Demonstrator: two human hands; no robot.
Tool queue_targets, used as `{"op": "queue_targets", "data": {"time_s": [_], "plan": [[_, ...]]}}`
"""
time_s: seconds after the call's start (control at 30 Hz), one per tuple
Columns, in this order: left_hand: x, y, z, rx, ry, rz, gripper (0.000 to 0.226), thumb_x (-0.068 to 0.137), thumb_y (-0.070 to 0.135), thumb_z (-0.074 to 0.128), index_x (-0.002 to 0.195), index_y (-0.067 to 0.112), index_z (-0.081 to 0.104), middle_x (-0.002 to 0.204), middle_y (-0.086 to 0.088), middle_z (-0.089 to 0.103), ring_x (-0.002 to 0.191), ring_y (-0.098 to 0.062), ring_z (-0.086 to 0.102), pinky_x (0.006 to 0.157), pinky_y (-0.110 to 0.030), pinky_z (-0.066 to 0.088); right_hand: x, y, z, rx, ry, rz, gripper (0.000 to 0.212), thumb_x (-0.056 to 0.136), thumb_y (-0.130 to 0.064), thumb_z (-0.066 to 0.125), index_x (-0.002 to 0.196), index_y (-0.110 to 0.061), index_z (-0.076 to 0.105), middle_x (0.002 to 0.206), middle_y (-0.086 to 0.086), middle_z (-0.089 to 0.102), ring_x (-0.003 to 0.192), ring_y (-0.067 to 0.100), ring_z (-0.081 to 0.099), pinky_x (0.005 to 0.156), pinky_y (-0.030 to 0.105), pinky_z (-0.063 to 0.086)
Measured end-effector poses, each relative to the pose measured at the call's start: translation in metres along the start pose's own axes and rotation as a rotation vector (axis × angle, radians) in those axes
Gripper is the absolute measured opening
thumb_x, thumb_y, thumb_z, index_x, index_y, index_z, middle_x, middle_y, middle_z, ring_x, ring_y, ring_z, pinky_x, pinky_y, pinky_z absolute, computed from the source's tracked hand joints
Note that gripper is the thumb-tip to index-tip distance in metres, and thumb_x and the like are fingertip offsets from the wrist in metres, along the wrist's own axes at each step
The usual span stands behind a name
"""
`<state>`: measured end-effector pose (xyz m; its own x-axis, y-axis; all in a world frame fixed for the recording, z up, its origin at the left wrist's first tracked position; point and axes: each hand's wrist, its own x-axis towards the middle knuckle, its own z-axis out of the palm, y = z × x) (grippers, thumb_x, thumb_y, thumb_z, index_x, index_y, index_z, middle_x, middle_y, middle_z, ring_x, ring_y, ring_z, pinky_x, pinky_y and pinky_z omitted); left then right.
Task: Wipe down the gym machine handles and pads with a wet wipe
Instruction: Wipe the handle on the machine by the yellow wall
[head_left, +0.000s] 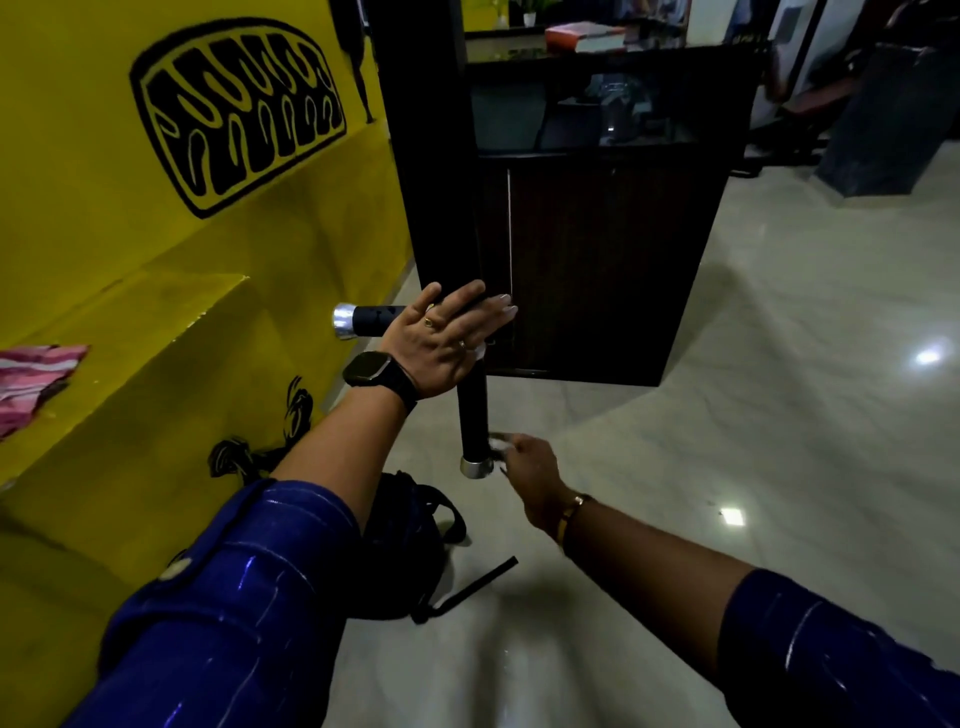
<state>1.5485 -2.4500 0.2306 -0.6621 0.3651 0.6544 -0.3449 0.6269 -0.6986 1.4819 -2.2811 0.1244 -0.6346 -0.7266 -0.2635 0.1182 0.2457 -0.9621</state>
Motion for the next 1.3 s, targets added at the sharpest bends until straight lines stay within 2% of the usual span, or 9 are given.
{"op": "queue_targets", "data": {"time_s": [0.23, 0.4, 0.5, 0.63, 0.8, 0.9, 1.03, 1.2, 1.3], "plan": [[-0.003, 0.002, -0.006, -0.014, -0.074, -0.043, 0.057, 0.095, 0.032, 0.045, 0.149, 0.026, 0.033, 0.151, 0.005, 0.033, 0.151, -0.016, -0.003, 0.122, -0.038, -0.005, 0.011, -0.088, -0.014, 0.42, -0.185, -0.09, 0.026, 0.098, -0.014, 0.052, 0.123, -0.009, 0.058, 0.114, 0.006, 0.063, 0.105, 0.016, 0.059, 0.092, 0.029, 0.048], [-0.003, 0.01, -0.01, -0.029, -0.118, -0.097, 0.059, 0.094, 0.03, 0.044, 0.151, 0.024, 0.029, 0.152, 0.004, 0.032, 0.151, -0.016, -0.003, 0.121, -0.04, -0.002, 0.0, -0.046, -0.003, -0.162, -0.052, -0.259, 0.032, 0.102, -0.016, 0.042, 0.126, -0.007, 0.061, 0.084, -0.007, 0.058, 0.061, -0.002, 0.047, 0.053, 0.008, 0.036], [-0.003, 0.011, -0.014, -0.043, -0.115, -0.111, 0.064, 0.096, 0.027, 0.043, 0.155, 0.024, 0.019, 0.151, 0.003, 0.033, 0.151, -0.015, -0.002, 0.121, -0.04, -0.001, -0.002, -0.01, -0.013, -0.404, -0.158, -0.202, 0.035, 0.103, -0.012, 0.042, 0.135, -0.008, 0.054, 0.113, 0.007, 0.065, 0.092, 0.012, 0.062, 0.065, 0.008, 0.036], [-0.001, 0.011, -0.021, -0.069, -0.132, -0.119, 0.064, 0.098, 0.026, 0.043, 0.156, 0.024, 0.016, 0.152, 0.003, 0.033, 0.151, -0.015, 0.001, 0.122, -0.039, 0.0, 0.008, -0.036, -0.022, 0.0, -0.192, -0.024, 0.03, 0.096, -0.012, 0.057, 0.124, -0.004, 0.061, 0.129, 0.009, 0.061, 0.114, 0.018, 0.057, 0.09, 0.017, 0.048], [-0.003, 0.014, -0.028, -0.065, -0.215, -0.109, 0.069, 0.097, 0.025, 0.042, 0.157, 0.025, 0.007, 0.164, 0.006, 0.006, 0.151, -0.016, -0.004, 0.123, -0.038, -0.002, 0.001, -0.098, -0.021, 0.344, -0.194, -0.163, 0.018, 0.099, -0.013, 0.049, 0.107, -0.02, 0.063, 0.099, -0.006, 0.061, 0.102, 0.014, 0.056, 0.097, 0.033, 0.043], [-0.001, 0.016, -0.034, -0.025, -0.254, -0.11, 0.067, 0.098, 0.028, 0.037, 0.157, 0.026, 0.003, 0.164, 0.008, -0.008, 0.151, -0.015, -0.005, 0.122, -0.037, -0.003, -0.012, -0.072, -0.011, 0.021, -0.128, -0.336, 0.029, 0.102, -0.017, 0.041, 0.123, -0.012, 0.061, 0.11, 0.001, 0.062, 0.107, 0.018, 0.056, 0.098, 0.039, 0.045], [0.005, 0.015, -0.04, 0.032, -0.274, -0.114, 0.068, 0.097, 0.029, 0.045, 0.156, 0.025, 0.011, 0.158, 0.004, 0.023, 0.151, -0.016, 0.001, 0.123, -0.036, 0.001, -0.029, -0.01, -0.012, -0.349, -0.143, -0.543, 0.035, 0.101, -0.004, 0.038, 0.132, -0.003, 0.053, 0.125, 0.013, 0.061, 0.116, 0.027, 0.057, 0.095, 0.03, 0.043], [0.01, 0.022, -0.048, 0.04, -0.312, -0.146, 0.055, 0.095, 0.026, 0.053, 0.148, 0.021, 0.037, 0.154, 0.001, 0.03, 0.151, -0.017, 0.006, 0.123, -0.036, 0.007, 0.01, -0.006, -0.031, -0.089, -0.185, -0.047, 0.033, 0.099, -0.014, 0.05, 0.13, -0.011, 0.059, 0.133, 0.008, 0.058, 0.125, 0.023, 0.052, 0.108, 0.033, 0.039], [0.014, 0.028, -0.052, 0.101, -0.346, -0.14, 0.057, 0.094, 0.025, 0.056, 0.148, 0.017, 0.039, 0.157, 0.002, 0.025, 0.151, -0.018, 0.008, 0.123, -0.036, 0.005, 0.037, -0.046, -0.038, 0.16, -0.221, -0.067, 0.034, 0.098, -0.014, 0.053, 0.132, -0.013, 0.057, 0.134, 0.006, 0.057, 0.123, 0.019, 0.054, 0.108, 0.036, 0.04]]}}
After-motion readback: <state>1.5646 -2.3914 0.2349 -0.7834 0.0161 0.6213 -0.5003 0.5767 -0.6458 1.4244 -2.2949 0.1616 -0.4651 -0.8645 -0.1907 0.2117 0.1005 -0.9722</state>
